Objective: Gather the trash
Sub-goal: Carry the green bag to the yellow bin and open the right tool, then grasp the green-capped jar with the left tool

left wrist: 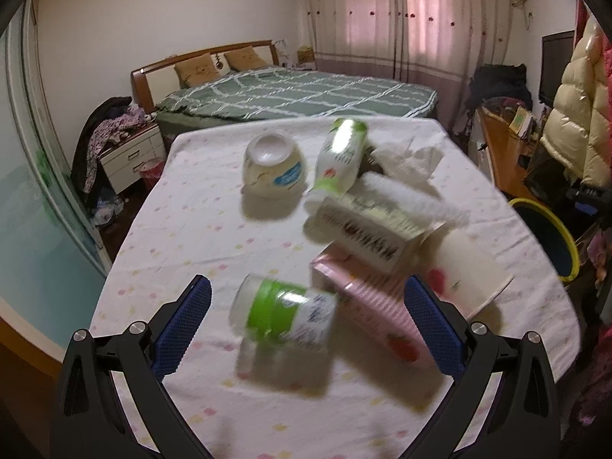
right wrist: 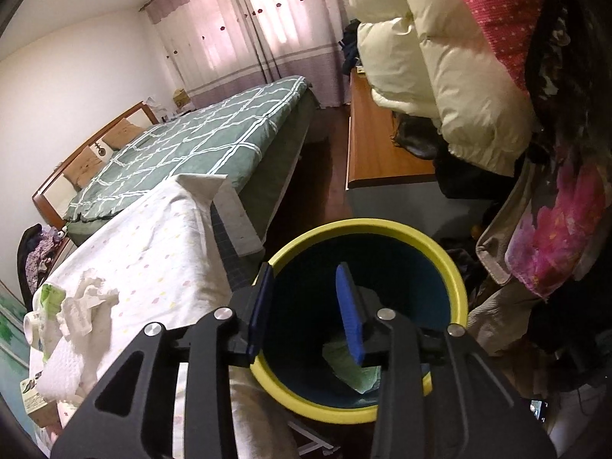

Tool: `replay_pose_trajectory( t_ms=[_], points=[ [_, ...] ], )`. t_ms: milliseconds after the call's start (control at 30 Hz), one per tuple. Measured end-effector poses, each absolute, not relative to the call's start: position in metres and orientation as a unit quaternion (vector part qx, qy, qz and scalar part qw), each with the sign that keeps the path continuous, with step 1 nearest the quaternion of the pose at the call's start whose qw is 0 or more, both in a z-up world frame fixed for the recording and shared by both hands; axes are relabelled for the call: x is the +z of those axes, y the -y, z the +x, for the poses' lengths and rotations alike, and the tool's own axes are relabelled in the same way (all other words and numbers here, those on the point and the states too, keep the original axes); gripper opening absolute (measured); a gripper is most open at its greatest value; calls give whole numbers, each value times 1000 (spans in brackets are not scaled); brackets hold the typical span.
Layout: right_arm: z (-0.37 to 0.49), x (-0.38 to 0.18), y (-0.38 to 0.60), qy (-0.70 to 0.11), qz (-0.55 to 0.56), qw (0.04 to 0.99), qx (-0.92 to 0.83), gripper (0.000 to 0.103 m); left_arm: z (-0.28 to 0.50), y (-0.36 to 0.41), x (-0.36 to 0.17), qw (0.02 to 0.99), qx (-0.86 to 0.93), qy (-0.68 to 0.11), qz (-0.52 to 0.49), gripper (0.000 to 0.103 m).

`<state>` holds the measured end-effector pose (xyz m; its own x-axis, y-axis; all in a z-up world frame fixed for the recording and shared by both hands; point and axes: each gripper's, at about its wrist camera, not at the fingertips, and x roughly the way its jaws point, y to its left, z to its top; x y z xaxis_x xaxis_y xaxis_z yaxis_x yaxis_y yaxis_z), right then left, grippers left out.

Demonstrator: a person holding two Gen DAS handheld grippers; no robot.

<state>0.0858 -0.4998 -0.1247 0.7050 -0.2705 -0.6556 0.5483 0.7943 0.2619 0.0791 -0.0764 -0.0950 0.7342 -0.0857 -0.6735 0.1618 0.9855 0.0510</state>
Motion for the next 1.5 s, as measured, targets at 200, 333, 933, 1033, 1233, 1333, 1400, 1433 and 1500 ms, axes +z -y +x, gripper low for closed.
replay_pose_trajectory(
  t_ms=[200,333,933,1033,1233,1333,1400,1433,1500],
  points=[
    [90,-125,490,-313,225,897,-215,34,79,50,-109,924,-56,-376,50,99],
    [92,-125,482,-316,224,898,-207,35,82,44,-115,923,-75,-374,56,99],
    [81,-128,481,-323,237,894,-200,40,113,55,-148,898,-139,-409,87,74],
    [80,-131,480,-325,240,893,-197,41,112,55,-148,895,-146,-412,83,70],
    [79,-133,477,-328,241,893,-194,41,104,48,-133,901,-137,-404,83,70],
    [75,-132,477,-323,240,894,-199,41,99,46,-115,909,-131,-387,81,70],
    [72,-131,476,-320,239,894,-202,41,92,48,-102,914,-131,-375,81,70],
    [71,-131,477,-319,238,894,-204,41,91,49,-96,916,-133,-370,80,70],
    [67,-130,477,-316,236,895,-209,41,88,54,-83,920,-140,-359,77,70]
  ],
)
